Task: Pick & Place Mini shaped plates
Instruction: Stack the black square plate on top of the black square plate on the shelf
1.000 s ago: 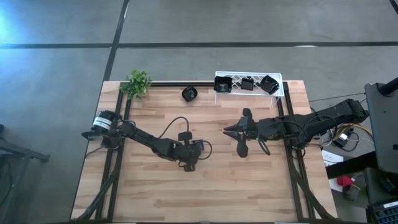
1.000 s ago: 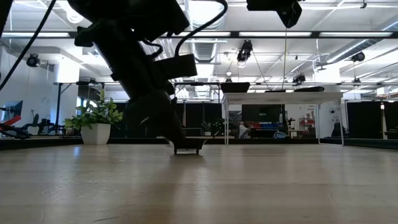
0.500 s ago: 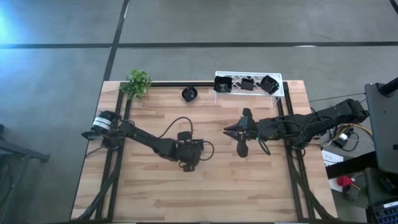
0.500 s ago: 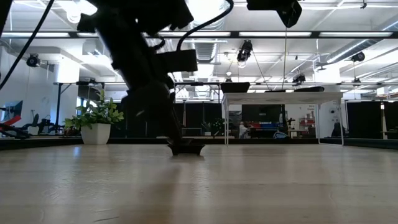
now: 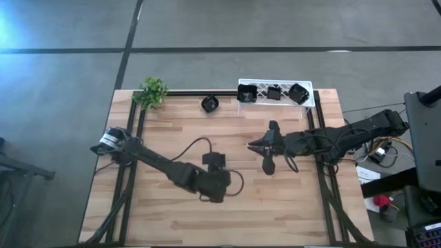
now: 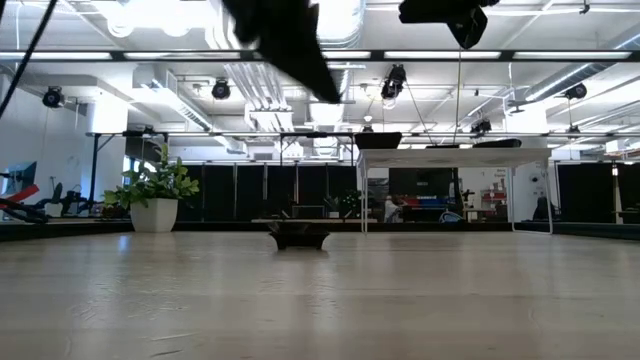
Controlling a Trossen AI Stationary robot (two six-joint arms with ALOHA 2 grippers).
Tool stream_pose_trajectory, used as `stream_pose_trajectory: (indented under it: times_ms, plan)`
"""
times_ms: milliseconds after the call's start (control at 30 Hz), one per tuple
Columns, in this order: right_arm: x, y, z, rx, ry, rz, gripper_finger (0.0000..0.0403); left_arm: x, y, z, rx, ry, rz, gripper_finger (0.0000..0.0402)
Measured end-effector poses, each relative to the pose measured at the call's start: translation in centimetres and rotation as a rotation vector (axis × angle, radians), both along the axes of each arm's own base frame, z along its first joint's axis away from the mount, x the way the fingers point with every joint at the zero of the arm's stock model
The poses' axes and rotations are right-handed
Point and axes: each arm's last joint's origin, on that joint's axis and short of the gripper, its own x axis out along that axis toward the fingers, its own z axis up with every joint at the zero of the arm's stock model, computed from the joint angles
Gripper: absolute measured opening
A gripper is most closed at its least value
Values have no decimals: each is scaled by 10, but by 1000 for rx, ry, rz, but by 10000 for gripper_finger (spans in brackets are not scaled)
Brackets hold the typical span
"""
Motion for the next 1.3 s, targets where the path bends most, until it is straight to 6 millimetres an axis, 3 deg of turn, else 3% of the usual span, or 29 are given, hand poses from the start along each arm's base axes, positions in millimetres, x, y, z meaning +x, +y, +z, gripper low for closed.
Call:
stream_pose_trajectory:
  times_ms: [300, 567, 800, 1067, 1300]
  plan:
    - [-4, 2, -31, 26, 92, 88, 57, -10, -35, 49, 132, -120, 13, 77]
    - [-12, 0, -65, 13, 158, 98, 57, -22, -51, 55, 190, -143, 22, 77]
    - [-17, 0, -103, -29, 122, 161, 57, -38, -44, 67, 199, -175, 112, 77]
    - [-1, 4, -135, -116, 109, 210, 57, -49, -37, 87, 156, -239, 147, 77]
    - [39, 14, -143, -187, 164, 240, 89, -49, -36, 89, 147, -253, 151, 77]
